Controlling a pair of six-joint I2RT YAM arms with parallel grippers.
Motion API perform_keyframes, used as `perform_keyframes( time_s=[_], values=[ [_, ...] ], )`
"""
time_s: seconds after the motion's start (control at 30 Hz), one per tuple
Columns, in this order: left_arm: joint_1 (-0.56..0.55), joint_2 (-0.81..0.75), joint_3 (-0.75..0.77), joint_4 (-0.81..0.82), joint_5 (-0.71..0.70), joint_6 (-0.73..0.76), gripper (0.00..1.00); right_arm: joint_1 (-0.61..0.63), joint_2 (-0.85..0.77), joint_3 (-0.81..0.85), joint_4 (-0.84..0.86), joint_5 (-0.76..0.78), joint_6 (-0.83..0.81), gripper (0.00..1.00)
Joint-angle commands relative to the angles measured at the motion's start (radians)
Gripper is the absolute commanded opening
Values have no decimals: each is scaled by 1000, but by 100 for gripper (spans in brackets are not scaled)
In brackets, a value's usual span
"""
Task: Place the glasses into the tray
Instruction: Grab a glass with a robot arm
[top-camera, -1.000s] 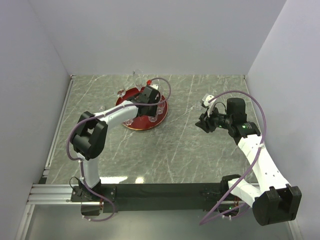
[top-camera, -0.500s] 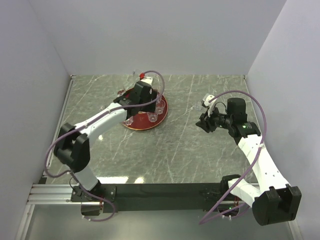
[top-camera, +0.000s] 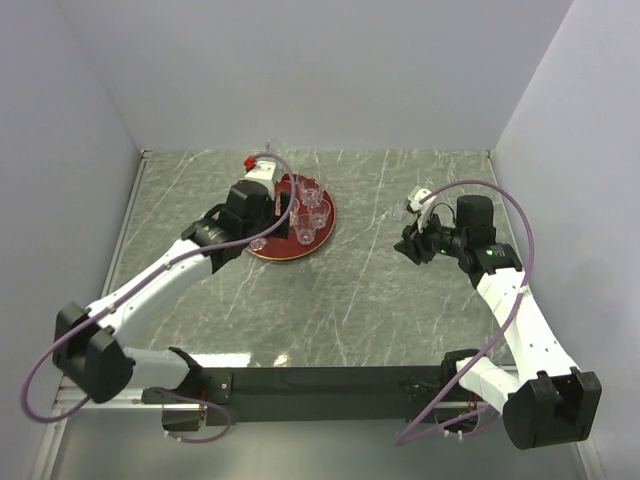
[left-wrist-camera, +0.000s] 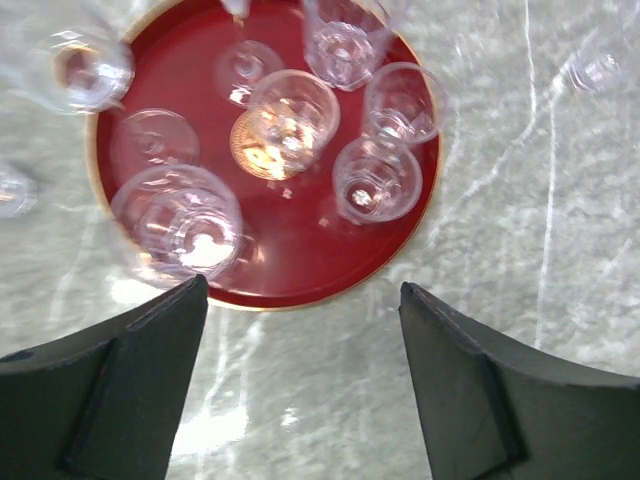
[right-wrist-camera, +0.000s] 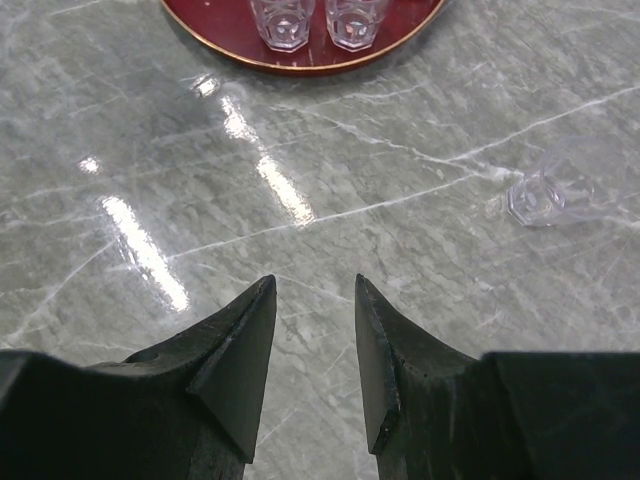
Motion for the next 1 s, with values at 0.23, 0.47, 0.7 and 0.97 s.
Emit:
perform_keyframes(
  time_s=[0.23, 0.47, 0.7, 0.97],
  values=[
    [8, -245, -140, 1, -230, 100, 91, -16, 22, -6, 23, 44, -9, 45],
    [10, -356, -232, 20, -321, 146, 93, -18, 36, 7, 18, 83, -15, 45],
    [10, -420, -291, 50, -320, 134, 95, -16, 71, 47, -18, 118, -41, 45],
    [11, -462, -321, 61, -333, 123, 96, -16, 123, 98, -64, 158, -83, 45]
  ],
)
